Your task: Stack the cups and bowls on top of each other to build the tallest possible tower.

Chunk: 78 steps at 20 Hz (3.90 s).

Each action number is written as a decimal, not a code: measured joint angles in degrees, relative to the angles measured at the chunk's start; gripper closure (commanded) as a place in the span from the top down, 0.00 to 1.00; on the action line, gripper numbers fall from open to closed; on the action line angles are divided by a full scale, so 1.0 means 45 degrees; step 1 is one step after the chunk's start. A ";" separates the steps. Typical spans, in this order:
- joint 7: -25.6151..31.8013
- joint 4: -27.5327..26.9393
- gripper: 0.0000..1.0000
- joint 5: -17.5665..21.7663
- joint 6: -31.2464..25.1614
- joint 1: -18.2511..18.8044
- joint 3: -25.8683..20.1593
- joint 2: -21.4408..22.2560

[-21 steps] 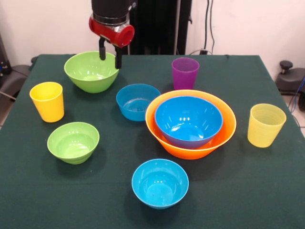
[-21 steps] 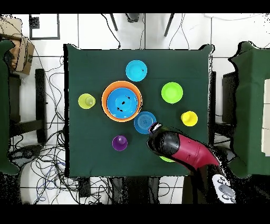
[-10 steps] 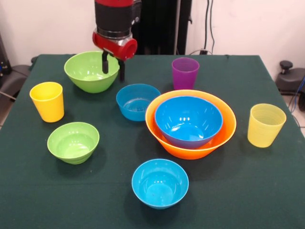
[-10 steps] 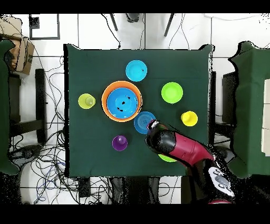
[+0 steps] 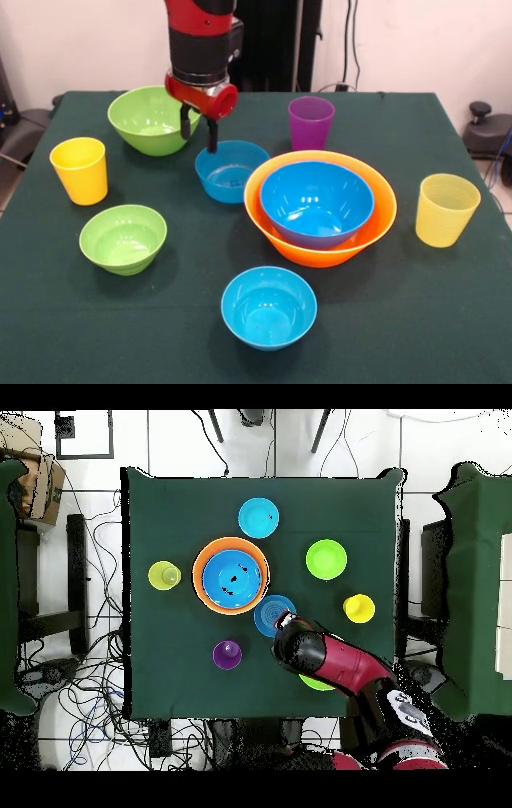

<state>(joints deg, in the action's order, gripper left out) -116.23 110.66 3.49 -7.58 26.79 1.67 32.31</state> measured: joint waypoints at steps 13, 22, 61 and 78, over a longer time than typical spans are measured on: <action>0.0000 0.0000 1.00 0.0177 0.0072 0.0351 -0.0253 -0.0024; 0.0000 0.0006 1.00 0.0179 -0.0417 0.0244 -0.0260 0.1164; 0.0000 0.0009 1.00 0.0219 0.0000 0.0999 -0.0370 0.1189; 0.0000 0.0013 1.00 0.0343 0.1104 0.1053 -0.0372 0.0374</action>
<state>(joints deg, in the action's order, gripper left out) -116.23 110.72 5.04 -2.61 31.53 0.00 33.99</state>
